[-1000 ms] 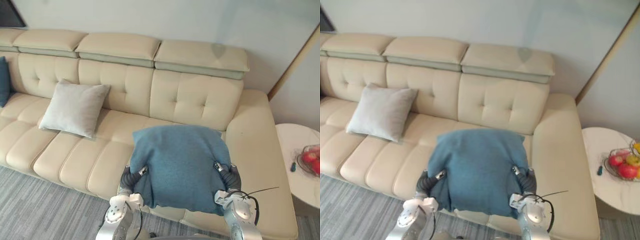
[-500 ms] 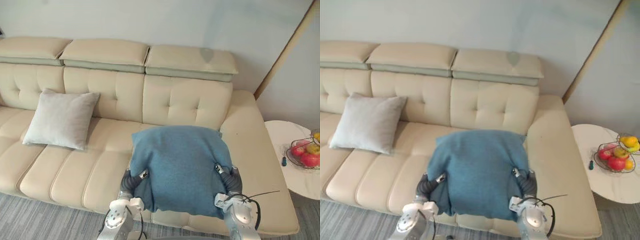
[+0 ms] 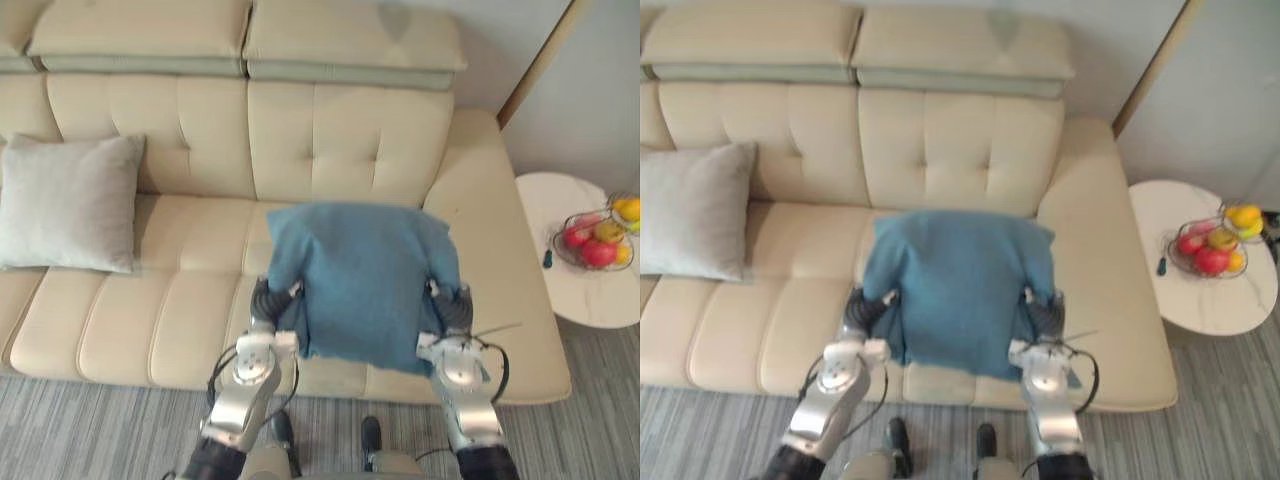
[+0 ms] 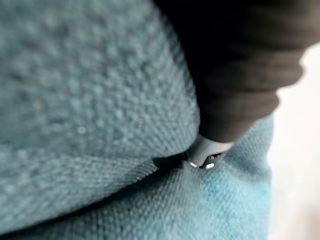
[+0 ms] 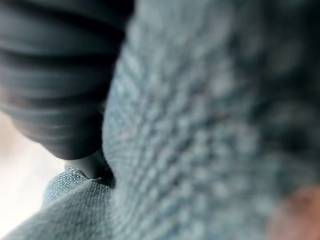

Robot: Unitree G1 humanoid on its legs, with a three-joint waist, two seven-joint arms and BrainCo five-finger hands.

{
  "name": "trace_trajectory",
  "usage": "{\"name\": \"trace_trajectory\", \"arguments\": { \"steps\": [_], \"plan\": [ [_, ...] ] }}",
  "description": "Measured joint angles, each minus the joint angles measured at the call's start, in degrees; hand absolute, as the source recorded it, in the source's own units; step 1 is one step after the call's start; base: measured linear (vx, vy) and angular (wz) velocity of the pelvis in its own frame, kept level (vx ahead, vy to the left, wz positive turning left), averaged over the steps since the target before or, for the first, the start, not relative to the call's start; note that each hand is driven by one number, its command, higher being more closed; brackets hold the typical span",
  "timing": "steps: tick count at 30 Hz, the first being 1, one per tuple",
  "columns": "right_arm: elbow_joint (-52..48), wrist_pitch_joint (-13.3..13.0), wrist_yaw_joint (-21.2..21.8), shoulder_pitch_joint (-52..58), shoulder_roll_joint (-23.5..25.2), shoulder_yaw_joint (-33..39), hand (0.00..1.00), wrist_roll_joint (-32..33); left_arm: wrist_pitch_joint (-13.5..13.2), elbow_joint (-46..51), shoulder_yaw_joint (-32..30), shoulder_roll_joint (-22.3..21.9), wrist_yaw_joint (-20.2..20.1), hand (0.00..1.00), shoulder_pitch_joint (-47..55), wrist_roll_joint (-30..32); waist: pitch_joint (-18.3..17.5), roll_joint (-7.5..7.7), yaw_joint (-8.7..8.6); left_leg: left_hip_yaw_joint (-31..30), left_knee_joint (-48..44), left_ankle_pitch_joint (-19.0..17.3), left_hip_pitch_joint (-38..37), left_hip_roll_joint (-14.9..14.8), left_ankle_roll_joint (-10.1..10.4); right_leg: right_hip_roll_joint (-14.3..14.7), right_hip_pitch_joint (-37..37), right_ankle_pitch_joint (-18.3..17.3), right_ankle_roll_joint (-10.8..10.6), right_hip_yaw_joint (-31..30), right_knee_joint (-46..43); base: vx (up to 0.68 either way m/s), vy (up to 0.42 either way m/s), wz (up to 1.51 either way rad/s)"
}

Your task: Pick up cushions and gather them together orderly.

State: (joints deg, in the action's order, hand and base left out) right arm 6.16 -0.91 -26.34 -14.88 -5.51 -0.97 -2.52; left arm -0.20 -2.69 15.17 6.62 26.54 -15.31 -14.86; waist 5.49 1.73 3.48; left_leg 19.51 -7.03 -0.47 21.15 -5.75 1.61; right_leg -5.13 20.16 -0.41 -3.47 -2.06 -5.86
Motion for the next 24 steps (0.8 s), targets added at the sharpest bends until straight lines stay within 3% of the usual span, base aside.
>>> {"name": "trace_trajectory", "arguments": {
  "steps": [6,7,8,12,15,19,24],
  "plan": [
    [8.05,0.23,-7.41,-25.47,-4.74,0.35,1.00,-3.29,-3.65,-9.37,-1.96,3.39,7.24,1.00,-24.14,-0.41,2.78,-0.85,0.39,-2.10,1.33,4.29,8.47,-0.07,-0.22,0.19,9.08,0.99,0.06,0.93,-2.10,-0.12,-0.002,0.14],
    [9.56,0.26,-8.75,-30.00,-5.46,0.44,1.00,-4.28,-4.21,-11.63,-2.73,3.71,8.27,0.00,-28.58,-0.51,2.99,-1.03,0.29,-2.49,2.70,5.78,10.06,0.03,-0.26,0.27,11.16,1.51,0.01,1.36,-2.10,-0.10,-0.010,0.15],
    [10.32,0.25,-9.29,-32.22,-5.88,0.49,0.00,-4.33,-4.45,-12.64,-3.34,3.71,8.65,0.00,-30.80,-0.61,3.14,-1.19,0.27,-2.79,3.33,6.41,11.01,0.05,-0.20,0.37,12.20,1.67,0.06,1.57,-2.10,-0.10,-0.016,0.15],
    [16.35,1.06,-13.02,-42.30,-5.84,2.49,0.00,-4.33,-5.41,-23.33,-5.42,3.86,10.83,0.00,-43.32,-1.08,5.50,-2.16,0.18,-4.42,7.43,10.35,14.30,0.09,0.11,0.81,16.32,2.53,0.49,3.34,-2.04,-0.04,-0.009,0.17],
    [24.17,1.45,-14.41,-48.24,-4.94,6.02,0.00,-2.35,-4.04,-33.44,-7.23,3.77,9.06,0.00,-51.55,-3.25,7.06,-2.79,0.23,-5.21,8.76,11.87,16.34,-0.09,0.70,1.04,18.80,2.57,0.57,4.16,-2.45,0.00,-0.006,0.13],
    [35.83,3.08,-9.64,-54.84,-3.60,8.85,0.00,7.71,-0.38,-43.90,-11.40,3.76,3.67,0.00,-57.71,-3.19,9.52,-3.23,0.12,-5.19,9.33,12.65,18.24,-0.43,1.52,1.34,21.26,2.59,0.60,4.09,-2.97,0.01,-0.007,-0.04],
    [40.32,3.79,-4.20,-55.69,-3.61,9.09,0.00,15.02,0.59,-48.92,-14.06,3.25,-0.06,0.00,-58.18,-4.60,13.11,-3.32,-0.07,-5.67,11.03,14.48,18.78,-1.14,3.15,2.11,22.88,2.63,0.67,4.36,-4.03,0.01,-0.008,0.00]
  ]
}}
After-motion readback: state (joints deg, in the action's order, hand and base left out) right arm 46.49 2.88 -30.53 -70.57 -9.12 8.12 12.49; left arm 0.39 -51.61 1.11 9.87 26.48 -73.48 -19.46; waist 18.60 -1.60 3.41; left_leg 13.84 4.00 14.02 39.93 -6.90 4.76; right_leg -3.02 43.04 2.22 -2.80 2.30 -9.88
